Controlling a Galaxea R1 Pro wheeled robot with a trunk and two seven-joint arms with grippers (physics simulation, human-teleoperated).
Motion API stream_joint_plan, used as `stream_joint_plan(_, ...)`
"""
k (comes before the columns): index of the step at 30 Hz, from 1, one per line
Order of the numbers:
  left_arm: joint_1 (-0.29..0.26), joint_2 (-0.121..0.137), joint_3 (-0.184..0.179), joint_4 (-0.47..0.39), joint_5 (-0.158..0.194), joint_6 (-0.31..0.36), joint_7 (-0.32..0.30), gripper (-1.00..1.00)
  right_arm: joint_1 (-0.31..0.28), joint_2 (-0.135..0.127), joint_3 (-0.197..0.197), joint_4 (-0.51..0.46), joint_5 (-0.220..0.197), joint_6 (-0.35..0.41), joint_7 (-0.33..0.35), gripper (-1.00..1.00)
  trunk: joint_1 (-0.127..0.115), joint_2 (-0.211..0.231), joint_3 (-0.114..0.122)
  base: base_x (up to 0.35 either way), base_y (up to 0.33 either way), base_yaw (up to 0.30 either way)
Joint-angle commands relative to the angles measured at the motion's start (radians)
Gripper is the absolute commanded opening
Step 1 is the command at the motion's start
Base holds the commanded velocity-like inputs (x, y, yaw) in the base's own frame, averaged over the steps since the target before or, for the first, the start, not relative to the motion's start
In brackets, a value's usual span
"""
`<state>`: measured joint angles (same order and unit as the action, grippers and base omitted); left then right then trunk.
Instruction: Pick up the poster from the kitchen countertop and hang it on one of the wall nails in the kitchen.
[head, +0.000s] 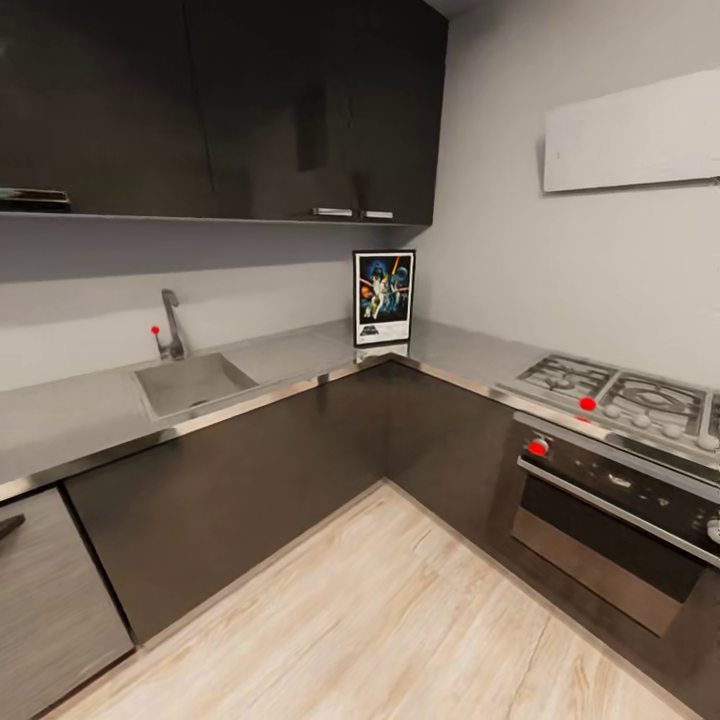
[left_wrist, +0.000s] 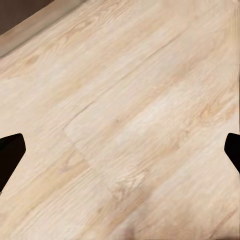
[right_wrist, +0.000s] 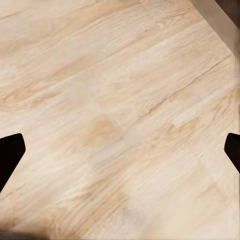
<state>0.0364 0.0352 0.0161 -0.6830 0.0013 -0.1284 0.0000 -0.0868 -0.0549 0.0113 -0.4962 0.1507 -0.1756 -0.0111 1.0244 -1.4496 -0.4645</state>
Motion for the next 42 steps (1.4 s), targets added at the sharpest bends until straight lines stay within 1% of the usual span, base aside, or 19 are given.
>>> stream_joint_plan(1, 0.000, 0.000, 0.001, -0.001, 0.000, -0.002, 0.000, 1.00, -0.001, 0.000, 0.001, 0.001, 0.007, -0.002, -0.001, 1.00, 0.001, 0.000, 0.000, 0.333, 0.015, -0.238)
stream_joint_plan(21, 0.000, 0.002, 0.004, -0.001, 0.000, -0.003, 0.000, 1.00, -0.001, 0.000, 0.001, 0.001, 0.007, -0.002, -0.001, 1.00, 0.001, 0.000, 0.016, 0.335, 0.012, -0.256)
stream_joint_plan(36, 0.000, 0.002, 0.004, -0.001, 0.000, -0.003, 0.000, 1.00, -0.001, -0.002, 0.001, 0.001, 0.007, -0.002, -0.001, 1.00, 0.001, 0.000, 0.018, 0.331, 0.135, -0.029)
stream_joint_plan(42, 0.000, 0.000, -0.002, -0.009, 0.002, -0.009, -0.005, 1.00, -0.001, 0.001, 0.001, 0.000, 0.006, -0.002, -0.001, 1.00, 0.001, 0.000, 0.018, 0.066, 0.032, 0.000)
